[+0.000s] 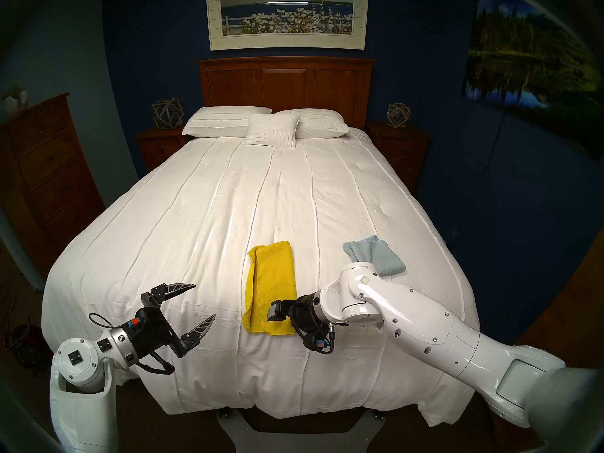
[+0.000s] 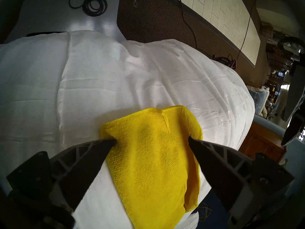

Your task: Fold the hand towels twice and stack them up

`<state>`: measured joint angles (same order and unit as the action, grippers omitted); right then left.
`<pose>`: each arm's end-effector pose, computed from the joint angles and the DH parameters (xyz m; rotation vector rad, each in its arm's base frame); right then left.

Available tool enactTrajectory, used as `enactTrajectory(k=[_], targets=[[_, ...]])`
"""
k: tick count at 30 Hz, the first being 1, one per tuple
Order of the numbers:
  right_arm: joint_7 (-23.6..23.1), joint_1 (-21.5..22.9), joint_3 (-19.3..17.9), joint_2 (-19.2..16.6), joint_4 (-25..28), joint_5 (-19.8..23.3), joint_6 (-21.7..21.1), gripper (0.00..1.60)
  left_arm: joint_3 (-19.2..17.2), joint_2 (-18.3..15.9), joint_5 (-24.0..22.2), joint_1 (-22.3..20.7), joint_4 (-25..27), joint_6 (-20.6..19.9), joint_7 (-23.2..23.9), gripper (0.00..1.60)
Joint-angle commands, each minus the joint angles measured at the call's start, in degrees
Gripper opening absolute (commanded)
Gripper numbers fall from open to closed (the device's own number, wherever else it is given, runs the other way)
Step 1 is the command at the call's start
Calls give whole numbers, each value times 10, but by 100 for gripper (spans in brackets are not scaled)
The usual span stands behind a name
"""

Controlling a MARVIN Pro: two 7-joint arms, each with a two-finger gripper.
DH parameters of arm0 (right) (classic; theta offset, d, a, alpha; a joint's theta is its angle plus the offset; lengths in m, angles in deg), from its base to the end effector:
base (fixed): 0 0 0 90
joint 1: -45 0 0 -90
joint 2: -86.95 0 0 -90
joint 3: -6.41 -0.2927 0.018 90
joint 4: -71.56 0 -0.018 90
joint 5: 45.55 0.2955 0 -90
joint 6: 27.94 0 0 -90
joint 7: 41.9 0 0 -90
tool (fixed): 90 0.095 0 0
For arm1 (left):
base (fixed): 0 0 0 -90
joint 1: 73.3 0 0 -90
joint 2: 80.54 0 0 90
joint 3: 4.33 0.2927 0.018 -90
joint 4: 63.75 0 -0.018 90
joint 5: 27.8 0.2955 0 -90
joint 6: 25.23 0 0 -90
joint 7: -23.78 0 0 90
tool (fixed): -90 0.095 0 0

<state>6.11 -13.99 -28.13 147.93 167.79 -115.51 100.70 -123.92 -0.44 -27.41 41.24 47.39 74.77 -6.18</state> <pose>0.3654 0.1466 -0.2980 -0.1471 2.7094 0.8760 0.2404 0.1260 -0.2852 2.0223 -1.1161 1.8887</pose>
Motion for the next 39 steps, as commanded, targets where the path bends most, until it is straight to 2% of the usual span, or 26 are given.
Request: enactTrajectory(k=[1,5,8,12,19,25,28,29,31,32,33,39], targets=[[-17,4,-7,-29,48,26,24,160,-1,1,-4,-1,7,2,0,160],[-28,-5,-9,-50,67,34,29,160,-1,1,-4,-1,7,2,0,160],[-26,-10,-12,-51,64,30,20,160,-1,1,-4,0,7,2,0,160],[-2,-9,-9,-25,39,0,8,160,-1,1,-4,0,7,2,0,160],[15,7,0,19,-6,-28,1,160,-1,1,-4,-1,7,2,0,160],[29,19,-1,41,-36,-33,-2,160,-1,0,-4,-1,6,2,0,160],[37,23,3,50,-44,-36,3,135,-1,0,-4,-1,6,2,0,160],[39,22,2,51,-45,-34,3,110,-1,0,-4,-1,6,2,0,160],[42,22,1,50,-44,-35,4,99,-1,0,-4,-1,7,2,0,160],[42,22,1,50,-44,-35,4,99,-1,0,-4,-1,7,2,0,160],[42,20,1,42,-44,-32,9,72,-1,1,-4,0,7,2,0,160],[24,12,-4,16,-28,-12,26,61,-1,1,-4,0,7,2,0,160]])
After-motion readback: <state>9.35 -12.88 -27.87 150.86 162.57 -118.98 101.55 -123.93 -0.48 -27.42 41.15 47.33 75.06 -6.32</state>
